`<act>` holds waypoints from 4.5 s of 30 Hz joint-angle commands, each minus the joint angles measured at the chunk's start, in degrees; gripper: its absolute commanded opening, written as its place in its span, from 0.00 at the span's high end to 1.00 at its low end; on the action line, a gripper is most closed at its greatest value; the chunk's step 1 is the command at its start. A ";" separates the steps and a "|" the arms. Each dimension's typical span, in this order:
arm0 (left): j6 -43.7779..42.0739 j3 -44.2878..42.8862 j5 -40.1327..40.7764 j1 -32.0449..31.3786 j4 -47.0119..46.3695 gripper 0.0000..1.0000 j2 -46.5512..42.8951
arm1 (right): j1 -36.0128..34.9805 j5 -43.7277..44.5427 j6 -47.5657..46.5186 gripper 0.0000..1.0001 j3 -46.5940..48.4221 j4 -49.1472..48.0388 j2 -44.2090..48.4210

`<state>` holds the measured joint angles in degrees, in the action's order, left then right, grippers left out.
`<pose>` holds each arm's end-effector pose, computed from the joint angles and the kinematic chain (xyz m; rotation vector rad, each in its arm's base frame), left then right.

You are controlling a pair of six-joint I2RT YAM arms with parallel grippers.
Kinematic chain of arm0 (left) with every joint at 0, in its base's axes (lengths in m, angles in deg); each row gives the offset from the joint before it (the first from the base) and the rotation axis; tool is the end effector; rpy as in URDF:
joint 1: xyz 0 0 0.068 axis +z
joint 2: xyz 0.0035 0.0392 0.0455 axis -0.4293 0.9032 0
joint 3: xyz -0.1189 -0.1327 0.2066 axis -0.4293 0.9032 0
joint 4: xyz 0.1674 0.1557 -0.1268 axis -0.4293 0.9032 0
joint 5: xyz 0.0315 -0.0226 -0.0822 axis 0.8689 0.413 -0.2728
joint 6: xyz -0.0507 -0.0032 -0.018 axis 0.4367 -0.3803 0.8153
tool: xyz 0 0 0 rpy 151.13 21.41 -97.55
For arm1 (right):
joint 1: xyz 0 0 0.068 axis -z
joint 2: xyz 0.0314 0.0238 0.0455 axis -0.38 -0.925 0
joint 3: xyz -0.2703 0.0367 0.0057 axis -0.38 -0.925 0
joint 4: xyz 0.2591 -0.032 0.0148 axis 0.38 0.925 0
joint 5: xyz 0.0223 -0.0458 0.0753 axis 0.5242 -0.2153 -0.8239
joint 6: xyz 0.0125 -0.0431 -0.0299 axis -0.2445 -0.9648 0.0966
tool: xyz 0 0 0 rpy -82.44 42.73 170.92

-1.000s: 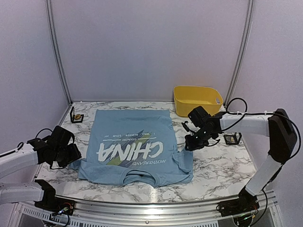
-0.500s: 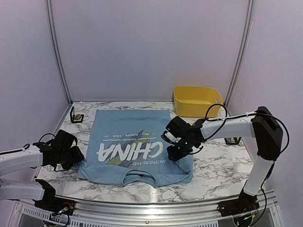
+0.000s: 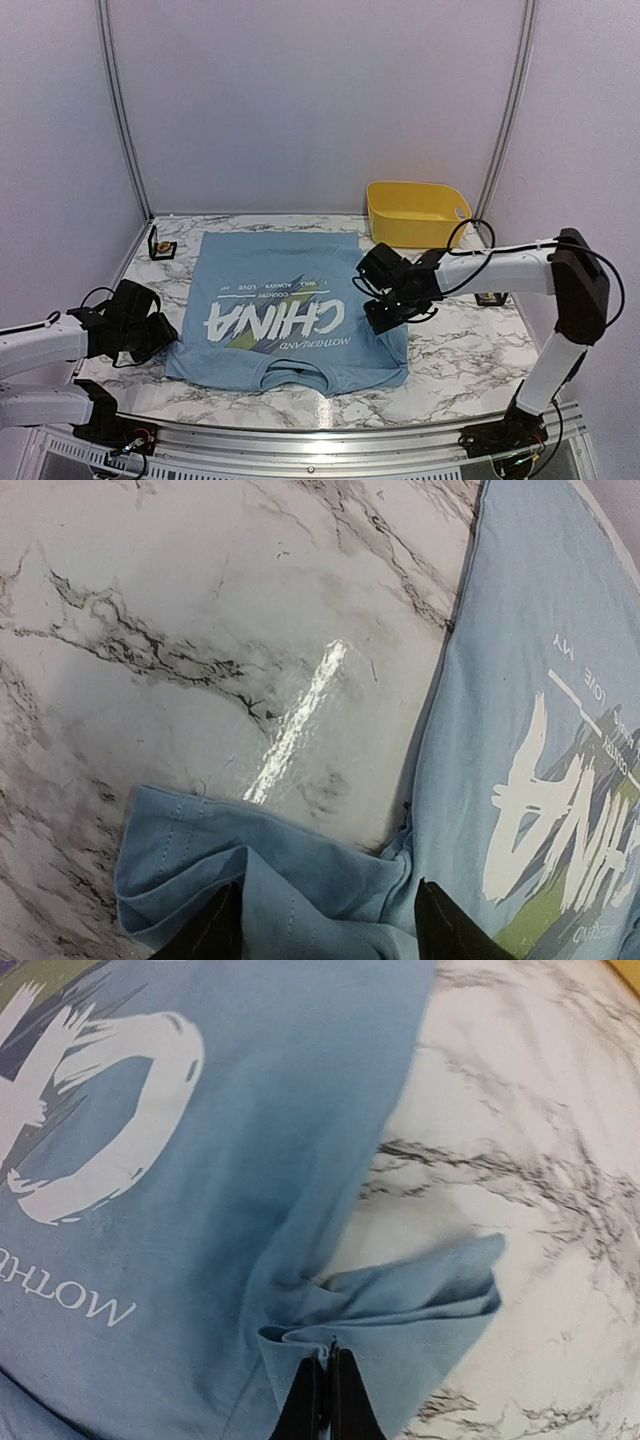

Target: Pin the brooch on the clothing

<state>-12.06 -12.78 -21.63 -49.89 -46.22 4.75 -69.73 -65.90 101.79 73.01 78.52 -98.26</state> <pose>0.1616 -0.0666 0.1525 -0.7339 2.3785 -0.3802 0.2339 0.2416 0.1784 -0.5653 2.6453 -0.0040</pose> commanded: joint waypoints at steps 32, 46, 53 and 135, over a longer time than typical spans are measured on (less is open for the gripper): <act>8.98 4.91 -3.75 -0.80 8.85 0.65 -14.02 | 22.69 -2.75 16.84 0.73 -12.22 19.64 23.54; 8.18 4.10 -6.40 -2.10 8.64 0.70 -11.12 | 9.77 -15.82 3.17 0.76 17.04 1.69 -3.79; 7.66 3.92 -6.83 -2.51 8.04 0.89 -11.32 | 9.56 -18.86 1.99 0.81 21.48 -4.07 -15.89; -49.68 -25.90 12.61 -50.85 -6.28 0.88 39.13 | -13.55 -15.73 8.10 1.00 -5.97 -3.11 1.13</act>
<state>-61.33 -39.47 -10.46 -100.80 -50.09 43.33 -82.60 -82.14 109.71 66.62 73.06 -97.56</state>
